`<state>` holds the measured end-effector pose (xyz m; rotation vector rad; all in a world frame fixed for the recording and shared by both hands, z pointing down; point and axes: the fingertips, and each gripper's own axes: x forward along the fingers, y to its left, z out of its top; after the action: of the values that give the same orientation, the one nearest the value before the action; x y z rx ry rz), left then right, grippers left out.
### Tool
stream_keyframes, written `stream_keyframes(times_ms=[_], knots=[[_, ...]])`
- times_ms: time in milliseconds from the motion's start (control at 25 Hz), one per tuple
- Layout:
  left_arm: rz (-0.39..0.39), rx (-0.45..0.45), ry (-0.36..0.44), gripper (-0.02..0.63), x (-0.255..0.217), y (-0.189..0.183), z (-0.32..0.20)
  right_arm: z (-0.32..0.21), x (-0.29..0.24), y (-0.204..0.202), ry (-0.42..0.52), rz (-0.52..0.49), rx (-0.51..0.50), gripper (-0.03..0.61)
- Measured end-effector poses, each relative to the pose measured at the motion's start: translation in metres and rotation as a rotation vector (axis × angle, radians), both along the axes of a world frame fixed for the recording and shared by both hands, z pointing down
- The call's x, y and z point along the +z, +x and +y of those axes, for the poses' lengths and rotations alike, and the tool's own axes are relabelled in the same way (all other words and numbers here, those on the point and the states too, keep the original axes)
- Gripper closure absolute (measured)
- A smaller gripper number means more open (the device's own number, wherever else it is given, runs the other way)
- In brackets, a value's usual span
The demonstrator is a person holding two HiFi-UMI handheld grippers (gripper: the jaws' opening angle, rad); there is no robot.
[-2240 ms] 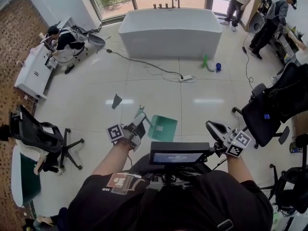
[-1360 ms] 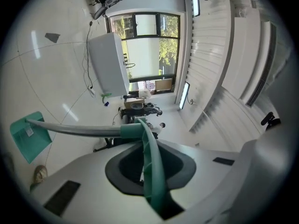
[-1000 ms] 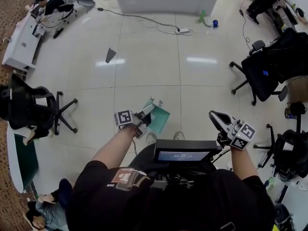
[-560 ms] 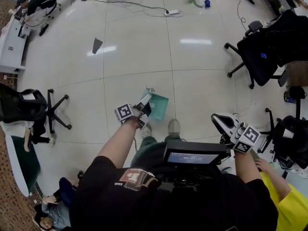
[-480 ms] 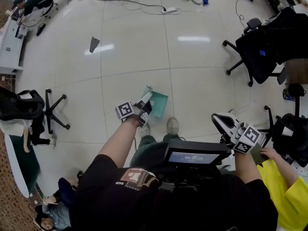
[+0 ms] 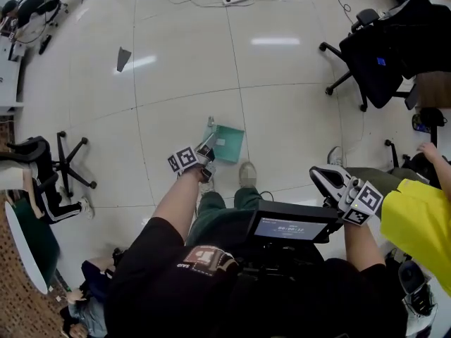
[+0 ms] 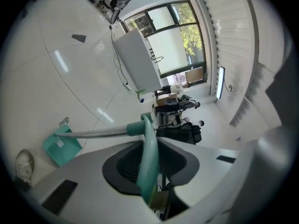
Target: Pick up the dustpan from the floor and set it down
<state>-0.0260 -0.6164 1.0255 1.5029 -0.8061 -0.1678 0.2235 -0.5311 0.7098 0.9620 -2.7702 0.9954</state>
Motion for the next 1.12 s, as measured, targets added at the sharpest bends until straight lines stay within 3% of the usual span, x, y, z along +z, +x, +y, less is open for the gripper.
stream_keyframes(times_ms=[240,360,720,1120], knots=[[-0.04,0.028,0.017,0.501,0.008,-0.005,0.002,0.0,0.016,0.019,-0.019,-0.012,0.002,0.568],[0.002,0.028,0.026,0.548,-0.008,-0.005,-0.004,-0.001,0.008,0.005,-0.011,-0.017,-0.01,0.568],[0.128,-0.014,0.055,0.558,-0.035,0.002,-0.022,-0.003,-0.01,-0.033,0.009,-0.001,-0.017,0.568],[-0.131,0.013,-0.005,0.508,-0.002,-0.037,-0.02,-0.007,-0.011,-0.019,-0.002,-0.005,-0.021,0.568]])
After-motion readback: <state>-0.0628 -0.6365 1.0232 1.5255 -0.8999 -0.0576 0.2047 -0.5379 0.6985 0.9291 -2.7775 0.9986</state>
